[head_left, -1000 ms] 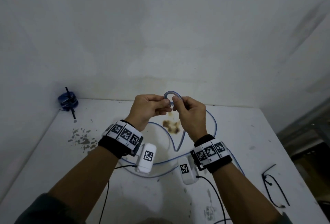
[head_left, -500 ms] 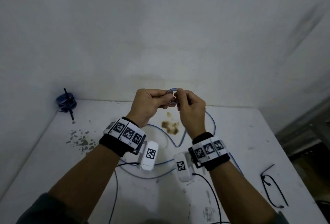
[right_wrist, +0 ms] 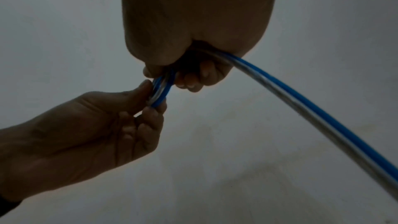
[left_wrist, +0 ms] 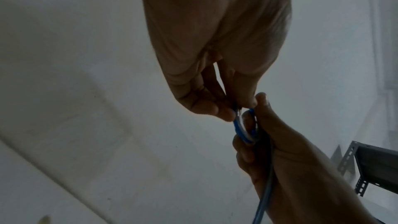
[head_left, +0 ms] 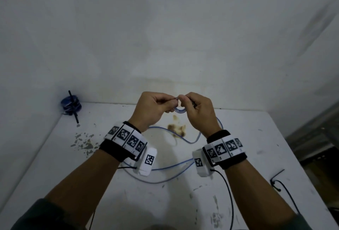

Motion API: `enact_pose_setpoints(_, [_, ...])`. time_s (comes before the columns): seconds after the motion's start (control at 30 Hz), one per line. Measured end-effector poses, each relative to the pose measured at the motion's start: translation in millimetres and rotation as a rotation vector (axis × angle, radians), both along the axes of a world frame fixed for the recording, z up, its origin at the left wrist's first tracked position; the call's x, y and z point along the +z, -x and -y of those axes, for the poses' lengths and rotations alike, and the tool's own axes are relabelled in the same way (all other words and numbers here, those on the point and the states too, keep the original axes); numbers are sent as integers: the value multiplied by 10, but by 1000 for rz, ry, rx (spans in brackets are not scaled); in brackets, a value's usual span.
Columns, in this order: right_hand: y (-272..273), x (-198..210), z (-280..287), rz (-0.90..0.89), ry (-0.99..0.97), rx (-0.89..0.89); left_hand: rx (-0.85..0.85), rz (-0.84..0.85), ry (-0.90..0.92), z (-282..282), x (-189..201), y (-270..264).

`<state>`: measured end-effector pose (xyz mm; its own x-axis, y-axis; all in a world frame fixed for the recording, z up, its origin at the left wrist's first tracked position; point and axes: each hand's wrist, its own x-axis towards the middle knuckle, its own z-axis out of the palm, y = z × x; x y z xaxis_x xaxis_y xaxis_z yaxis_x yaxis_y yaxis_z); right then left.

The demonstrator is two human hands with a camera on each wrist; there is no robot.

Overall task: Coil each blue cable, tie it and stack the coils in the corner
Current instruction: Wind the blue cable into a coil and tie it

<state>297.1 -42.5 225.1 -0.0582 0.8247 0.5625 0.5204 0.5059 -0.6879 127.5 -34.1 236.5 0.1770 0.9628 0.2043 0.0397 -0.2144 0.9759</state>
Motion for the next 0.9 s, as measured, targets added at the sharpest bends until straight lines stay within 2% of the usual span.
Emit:
enact_pose_setpoints(0.07, [122, -17, 42, -133, -14, -67, 72, 86, -8, 41, -7, -129])
enact_pose_setpoints(0.13, [307, -54, 78, -401, 40, -133, 133, 228, 45, 117, -45, -288])
enact_pose_setpoints(0.2, [426, -70, 97, -648, 96, -195, 131, 335, 135, 190, -92, -394])
enact_pose_setpoints(0.23, [426, -78, 94, -675, 100, -232, 107, 347, 165, 209, -105, -404])
enact_pose_setpoints(0.3, [346, -81, 82, -566, 95, -232, 40, 270, 173, 188, -90, -330])
enact_pose_setpoints(0.47, [78, -8, 8, -26, 166, -12, -109, -72, 67, 17, 14, -26])
enact_pose_setpoints(0.5, [66, 14, 4, -13, 165, 5, -97, -74, 44, -2, 23, -10])
enact_pose_setpoints(0.57, [106, 46, 11, -138, 150, -20, -29, 29, 40, -11, 28, -34])
enact_pose_setpoints(0.63, [184, 31, 20, -358, 174, -117, 37, 199, 126, 18, 14, -125])
enact_pose_setpoints(0.7, [240, -12, 20, -478, 201, -191, 17, 311, 258, 57, -15, -209])
enact_pose_setpoints(0.77, [206, -78, 19, -444, 190, -206, -67, 289, 333, 74, -48, -210])
enact_pose_setpoints(0.9, [61, -7, 6, -141, 170, -93, -129, 31, 254, 3, 17, -70])
